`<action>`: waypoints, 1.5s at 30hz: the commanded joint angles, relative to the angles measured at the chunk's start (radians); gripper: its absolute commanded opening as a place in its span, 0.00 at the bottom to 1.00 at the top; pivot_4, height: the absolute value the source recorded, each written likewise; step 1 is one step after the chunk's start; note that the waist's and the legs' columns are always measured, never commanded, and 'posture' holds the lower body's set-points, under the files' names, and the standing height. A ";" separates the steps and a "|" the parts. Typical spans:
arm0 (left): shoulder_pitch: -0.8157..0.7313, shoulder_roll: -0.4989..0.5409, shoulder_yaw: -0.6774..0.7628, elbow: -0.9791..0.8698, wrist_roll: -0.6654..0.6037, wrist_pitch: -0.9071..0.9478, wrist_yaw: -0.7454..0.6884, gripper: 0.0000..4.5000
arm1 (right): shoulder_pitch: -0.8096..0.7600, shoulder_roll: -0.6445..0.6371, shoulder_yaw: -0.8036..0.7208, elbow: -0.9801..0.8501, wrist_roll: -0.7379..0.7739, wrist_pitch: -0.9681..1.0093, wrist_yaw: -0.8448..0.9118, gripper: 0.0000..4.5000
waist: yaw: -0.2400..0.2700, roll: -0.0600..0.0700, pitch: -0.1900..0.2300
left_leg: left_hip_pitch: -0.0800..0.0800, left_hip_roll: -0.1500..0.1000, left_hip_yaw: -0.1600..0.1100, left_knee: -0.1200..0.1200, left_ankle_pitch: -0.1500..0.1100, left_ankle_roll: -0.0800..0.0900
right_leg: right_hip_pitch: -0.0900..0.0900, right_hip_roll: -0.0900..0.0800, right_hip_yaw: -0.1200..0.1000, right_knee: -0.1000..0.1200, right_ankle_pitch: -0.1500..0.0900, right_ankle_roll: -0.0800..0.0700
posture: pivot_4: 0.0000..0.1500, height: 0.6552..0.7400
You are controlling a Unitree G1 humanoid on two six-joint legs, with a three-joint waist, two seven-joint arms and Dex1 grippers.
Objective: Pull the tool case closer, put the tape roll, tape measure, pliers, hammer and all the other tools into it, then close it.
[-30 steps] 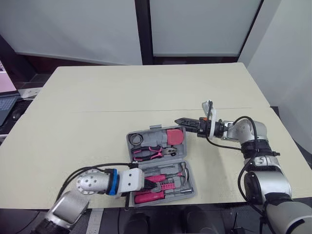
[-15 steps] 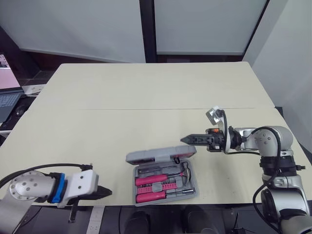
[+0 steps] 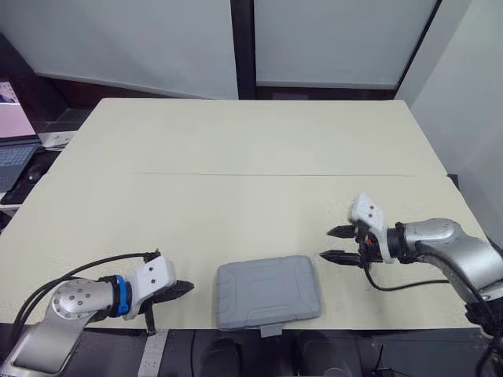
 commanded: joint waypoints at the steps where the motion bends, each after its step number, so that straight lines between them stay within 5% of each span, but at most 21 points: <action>1: -0.017 -0.024 -0.043 -0.057 0.021 0.078 0.049 0.00 | 0.027 -0.033 0.104 0.029 -0.182 -0.243 0.021 0.50 | 0.002 -0.001 0.000 | 0.000 0.000 0.000 0.000 0.000 0.000 | 0.000 0.000 0.000 0.000 0.000 0.000 | 1.00 1.00; 13: -0.117 -0.100 -0.222 -0.143 0.096 0.229 0.127 0.00 | 0.066 0.019 0.171 -0.056 -0.274 -0.267 0.100 0.00 | 0.017 -0.002 0.001 | 0.001 0.000 -0.004 0.002 0.000 0.000 | 0.001 0.000 0.001 0.003 0.000 0.000 | 1.00 1.00; 31: -0.245 -0.175 -0.300 -0.112 0.139 0.283 0.156 0.00 | 0.082 0.035 0.153 -0.139 -0.295 -0.127 0.127 0.00 | 0.032 -0.002 0.001 | 0.000 -0.001 -0.006 0.004 0.000 0.000 | 0.003 -0.001 -0.001 0.004 0.000 0.000 | 1.00 1.00; 38: -0.204 -0.140 -0.158 -0.062 0.102 0.206 0.171 0.00 | 0.101 0.006 0.038 0.012 -0.318 -0.253 0.019 0.05 | 0.031 -0.002 0.001 | 0.000 -0.001 -0.006 0.005 0.000 0.000 | 0.003 -0.001 0.000 0.004 0.000 0.000 | 1.00 1.00; 45: -0.245 -0.152 0.081 0.217 0.029 -0.088 0.211 0.41 | 0.159 0.077 -0.238 0.331 -0.169 -0.575 -0.093 0.36 | 0.031 -0.003 0.001 | 0.001 -0.001 -0.003 0.005 0.000 0.000 | 0.003 -0.002 -0.001 0.005 0.000 0.000 | 1.00 1.00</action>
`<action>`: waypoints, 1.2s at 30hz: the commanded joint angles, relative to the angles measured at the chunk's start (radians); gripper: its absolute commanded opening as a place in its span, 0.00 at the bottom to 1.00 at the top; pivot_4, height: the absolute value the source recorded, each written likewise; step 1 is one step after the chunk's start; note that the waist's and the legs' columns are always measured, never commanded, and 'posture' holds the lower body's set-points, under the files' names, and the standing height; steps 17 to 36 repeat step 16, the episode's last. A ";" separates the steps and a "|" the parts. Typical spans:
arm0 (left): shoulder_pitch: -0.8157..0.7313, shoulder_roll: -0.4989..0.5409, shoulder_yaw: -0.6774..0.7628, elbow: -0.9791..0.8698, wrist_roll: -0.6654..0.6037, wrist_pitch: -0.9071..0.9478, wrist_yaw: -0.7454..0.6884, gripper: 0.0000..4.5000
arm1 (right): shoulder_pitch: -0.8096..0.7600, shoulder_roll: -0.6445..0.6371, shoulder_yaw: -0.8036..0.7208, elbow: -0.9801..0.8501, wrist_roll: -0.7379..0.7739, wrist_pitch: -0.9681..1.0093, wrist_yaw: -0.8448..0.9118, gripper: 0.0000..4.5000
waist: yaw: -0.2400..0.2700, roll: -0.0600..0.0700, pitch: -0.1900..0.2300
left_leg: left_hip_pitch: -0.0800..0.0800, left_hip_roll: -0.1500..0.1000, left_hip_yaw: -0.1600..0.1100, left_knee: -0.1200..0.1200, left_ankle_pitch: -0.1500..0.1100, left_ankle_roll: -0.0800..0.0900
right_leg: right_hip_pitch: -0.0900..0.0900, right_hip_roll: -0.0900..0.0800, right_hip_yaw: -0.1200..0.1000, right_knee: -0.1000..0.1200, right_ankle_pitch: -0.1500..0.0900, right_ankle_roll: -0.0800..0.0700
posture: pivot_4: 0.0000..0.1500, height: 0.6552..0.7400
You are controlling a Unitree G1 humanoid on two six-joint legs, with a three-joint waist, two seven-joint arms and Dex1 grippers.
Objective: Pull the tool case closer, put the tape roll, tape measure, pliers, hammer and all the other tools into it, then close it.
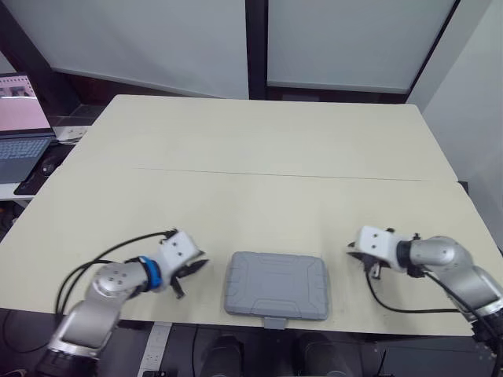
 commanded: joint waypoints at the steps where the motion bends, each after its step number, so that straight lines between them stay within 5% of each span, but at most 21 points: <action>1: -0.032 -0.028 0.092 0.113 -0.058 -0.144 0.007 0.48 | 0.011 0.046 -0.118 0.096 0.096 -0.132 -0.018 0.41 | -0.001 0.000 0.000 | 0.000 0.000 0.001 0.000 0.000 0.000 | 0.000 0.000 0.000 0.000 0.000 0.000 | 1.00 1.00; 8: -0.068 -0.079 0.158 0.302 -0.089 -0.292 0.037 0.98 | -0.037 0.115 -0.229 0.273 0.150 -0.260 -0.075 0.79 | -0.013 0.000 0.000 | 0.002 0.001 0.007 0.000 0.000 0.000 | -0.001 0.000 0.002 0.003 0.000 0.000 | 1.00 1.00; 11: -0.104 -0.094 0.149 0.362 -0.063 -0.296 0.093 1.00 | -0.051 0.135 -0.247 0.322 0.144 -0.277 -0.108 0.99 | -0.013 0.000 0.000 | 0.004 0.001 0.007 0.000 0.000 0.000 | -0.001 0.000 0.002 0.005 0.000 0.000 | 1.00 1.00; 36: -0.129 -0.107 0.124 0.413 -0.031 -0.331 0.132 1.00 | -0.073 0.169 -0.252 0.382 0.124 -0.322 -0.162 0.99 | -0.013 0.000 0.000 | 0.004 0.001 0.008 0.000 0.000 0.000 | -0.001 0.000 0.003 0.005 0.000 0.000 | 1.00 1.00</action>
